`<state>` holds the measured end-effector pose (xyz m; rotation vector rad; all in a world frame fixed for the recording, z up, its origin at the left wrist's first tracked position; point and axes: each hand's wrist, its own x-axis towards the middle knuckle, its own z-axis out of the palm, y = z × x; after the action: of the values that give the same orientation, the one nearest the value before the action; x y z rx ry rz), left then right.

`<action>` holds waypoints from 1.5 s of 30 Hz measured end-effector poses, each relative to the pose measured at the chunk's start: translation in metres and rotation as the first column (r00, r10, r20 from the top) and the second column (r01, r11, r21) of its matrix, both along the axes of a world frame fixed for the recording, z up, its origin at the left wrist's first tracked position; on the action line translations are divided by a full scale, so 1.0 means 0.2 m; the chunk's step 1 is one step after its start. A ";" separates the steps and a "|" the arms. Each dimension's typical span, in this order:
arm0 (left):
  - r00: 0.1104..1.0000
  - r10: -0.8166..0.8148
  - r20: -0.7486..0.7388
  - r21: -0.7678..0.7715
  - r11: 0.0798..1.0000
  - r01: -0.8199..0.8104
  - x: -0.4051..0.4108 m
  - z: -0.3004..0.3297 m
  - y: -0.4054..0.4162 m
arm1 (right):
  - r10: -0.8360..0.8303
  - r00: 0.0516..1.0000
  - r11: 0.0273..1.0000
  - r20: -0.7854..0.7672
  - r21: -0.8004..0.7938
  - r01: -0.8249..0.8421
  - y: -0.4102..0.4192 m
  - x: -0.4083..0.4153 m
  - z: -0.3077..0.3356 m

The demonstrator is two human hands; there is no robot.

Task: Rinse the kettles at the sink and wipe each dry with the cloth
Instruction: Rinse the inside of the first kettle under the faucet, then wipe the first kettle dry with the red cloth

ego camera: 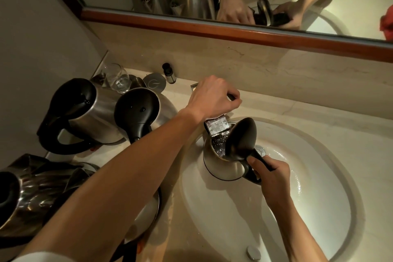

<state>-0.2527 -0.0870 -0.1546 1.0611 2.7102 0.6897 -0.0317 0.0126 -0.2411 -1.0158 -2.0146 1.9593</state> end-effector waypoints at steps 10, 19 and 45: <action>1.000 0.018 0.006 0.036 0.999 -0.018 0.01 0.00 0.00 | -0.046 0.997 0.999 -0.060 -0.010 0.046 0.01 0.06 0.02; 0.996 -0.063 -0.065 -0.054 0.997 0.060 0.03 0.00 0.01 | -0.060 0.996 0.998 -0.066 -0.035 0.058 0.12 0.23 0.14; 0.772 -0.629 0.084 0.337 0.748 0.572 1.30 0.98 0.29 | 0.012 0.976 0.965 -0.218 0.256 0.045 0.51 1.10 1.04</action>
<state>0.0066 -0.0289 0.0412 1.7235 1.9350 1.0096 0.1880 0.1142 -0.0332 -0.7222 -2.0607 1.6570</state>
